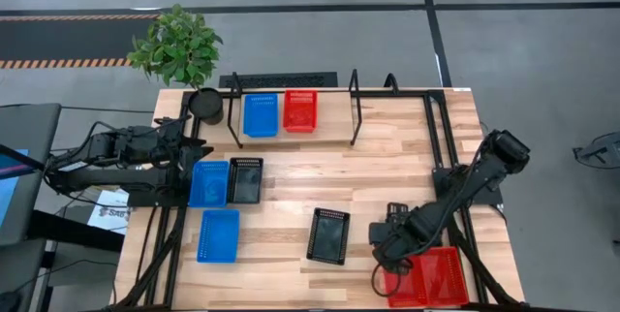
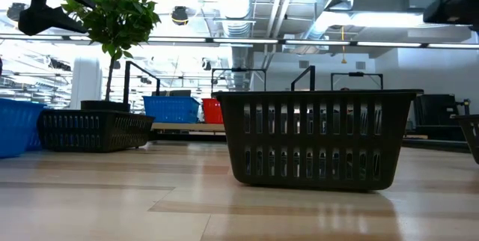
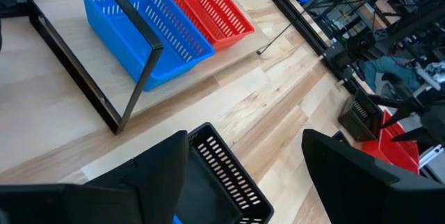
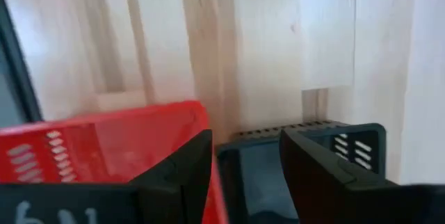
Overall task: Stack baskets on shelf by color
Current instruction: Stack the left red bin on the red bin on the shelf
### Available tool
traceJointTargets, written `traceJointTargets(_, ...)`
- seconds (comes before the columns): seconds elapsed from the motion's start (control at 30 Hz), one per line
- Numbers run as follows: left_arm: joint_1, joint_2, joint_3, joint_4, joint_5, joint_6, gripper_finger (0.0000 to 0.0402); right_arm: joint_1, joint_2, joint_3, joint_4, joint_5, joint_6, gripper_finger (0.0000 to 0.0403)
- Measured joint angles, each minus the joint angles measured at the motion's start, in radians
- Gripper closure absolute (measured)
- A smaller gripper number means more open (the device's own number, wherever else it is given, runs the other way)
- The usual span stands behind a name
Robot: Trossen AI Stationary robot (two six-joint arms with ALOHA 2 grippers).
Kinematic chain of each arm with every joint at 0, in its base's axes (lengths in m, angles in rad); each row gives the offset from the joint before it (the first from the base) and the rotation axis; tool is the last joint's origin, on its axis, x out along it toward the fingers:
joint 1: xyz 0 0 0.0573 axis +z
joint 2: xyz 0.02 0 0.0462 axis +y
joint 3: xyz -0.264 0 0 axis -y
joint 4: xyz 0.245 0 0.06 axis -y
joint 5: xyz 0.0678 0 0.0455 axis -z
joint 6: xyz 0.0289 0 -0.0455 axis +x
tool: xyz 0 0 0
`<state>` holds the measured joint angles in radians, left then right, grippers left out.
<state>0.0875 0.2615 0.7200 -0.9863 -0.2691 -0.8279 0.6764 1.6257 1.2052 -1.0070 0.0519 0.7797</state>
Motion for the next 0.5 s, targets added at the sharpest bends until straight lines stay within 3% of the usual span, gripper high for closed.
traceJointTargets(0.5, 0.000, 0.000, 0.000, 0.000, -0.015, -0.002, 0.0132, 0.017, 0.000, -0.074, 0.149, -0.027, -0.087, 0.0217)
